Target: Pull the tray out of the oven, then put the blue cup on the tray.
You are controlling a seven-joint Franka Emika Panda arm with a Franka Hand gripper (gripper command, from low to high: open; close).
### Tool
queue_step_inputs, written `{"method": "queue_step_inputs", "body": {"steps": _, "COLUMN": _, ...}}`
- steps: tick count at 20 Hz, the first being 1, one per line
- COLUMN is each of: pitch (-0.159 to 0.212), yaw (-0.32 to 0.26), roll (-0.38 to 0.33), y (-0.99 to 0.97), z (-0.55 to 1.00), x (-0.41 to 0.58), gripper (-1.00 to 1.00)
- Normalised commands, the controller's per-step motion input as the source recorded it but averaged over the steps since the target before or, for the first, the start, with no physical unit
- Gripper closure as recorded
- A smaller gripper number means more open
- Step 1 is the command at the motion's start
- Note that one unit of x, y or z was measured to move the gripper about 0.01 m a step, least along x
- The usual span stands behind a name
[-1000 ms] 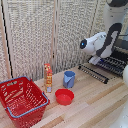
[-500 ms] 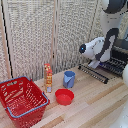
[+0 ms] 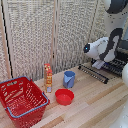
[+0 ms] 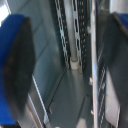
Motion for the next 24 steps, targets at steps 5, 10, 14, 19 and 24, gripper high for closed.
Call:
{"method": "queue_step_inputs", "body": {"steps": 5, "pitch": -0.006, "yaw": -0.057, "roll": 0.001, "y": -0.01, "z": 0.08, "x": -0.126, "gripper": 1.00}}
{"method": "queue_step_inputs", "body": {"steps": 10, "pitch": 0.000, "yaw": -0.134, "roll": -0.035, "y": 0.44, "z": 0.00, "x": 0.000, "gripper": 1.00}}
{"method": "queue_step_inputs", "body": {"steps": 14, "pitch": -0.054, "yaw": -0.082, "roll": -0.052, "y": 0.80, "z": 0.17, "x": 0.000, "gripper": 1.00}}
{"method": "queue_step_inputs", "body": {"steps": 19, "pitch": -0.101, "yaw": -0.039, "roll": 0.054, "y": 0.79, "z": 0.50, "x": 0.093, "gripper": 1.00}}
{"method": "queue_step_inputs", "body": {"steps": 24, "pitch": -0.087, "yaw": -0.021, "roll": 0.143, "y": 0.66, "z": 0.51, "x": 0.201, "gripper": 1.00}}
